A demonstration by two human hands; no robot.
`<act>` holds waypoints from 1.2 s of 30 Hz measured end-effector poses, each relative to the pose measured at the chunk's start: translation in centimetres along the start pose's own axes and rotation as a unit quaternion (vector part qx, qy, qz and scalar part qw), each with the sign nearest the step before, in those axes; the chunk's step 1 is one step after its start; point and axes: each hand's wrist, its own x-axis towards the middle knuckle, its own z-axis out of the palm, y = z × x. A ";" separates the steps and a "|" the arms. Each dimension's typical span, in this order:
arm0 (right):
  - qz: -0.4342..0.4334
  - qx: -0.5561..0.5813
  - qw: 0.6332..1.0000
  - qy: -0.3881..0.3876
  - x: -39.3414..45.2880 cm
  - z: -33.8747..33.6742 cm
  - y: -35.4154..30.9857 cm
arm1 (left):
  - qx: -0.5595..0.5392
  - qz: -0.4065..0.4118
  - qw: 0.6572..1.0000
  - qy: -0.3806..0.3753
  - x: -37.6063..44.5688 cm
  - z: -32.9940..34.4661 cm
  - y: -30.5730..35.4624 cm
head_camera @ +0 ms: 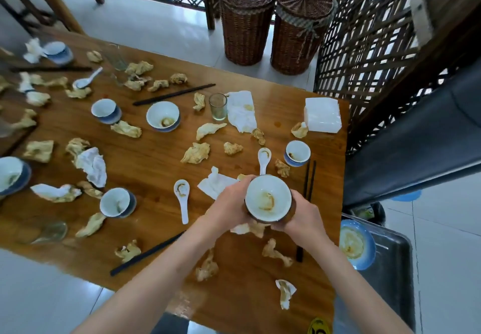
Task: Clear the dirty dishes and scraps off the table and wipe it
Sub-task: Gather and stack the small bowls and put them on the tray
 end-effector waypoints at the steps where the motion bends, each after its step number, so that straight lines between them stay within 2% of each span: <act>1: -0.005 0.003 1.000 0.000 0.7 0.3 -1.2 | -0.001 -0.003 1.000 0.003 0.2 -1.3 -0.6; 10: -0.026 0.012 0.999 -0.023 8.0 6.0 -13.8 | 0.037 -0.009 0.999 0.023 2.4 -14.7 -8.5; 19: 0.003 0.034 0.999 0.030 16.7 12.9 -24.3 | 0.070 0.031 0.997 -0.007 9.4 -26.1 -17.7; 27: 0.019 0.032 0.998 0.058 21.4 15.2 -27.3 | 0.044 0.037 0.998 -0.014 14.5 -28.2 -21.6; 36: 0.036 0.021 0.998 0.047 21.5 16.6 -26.6 | 0.020 0.042 0.998 -0.044 14.7 -27.4 -23.4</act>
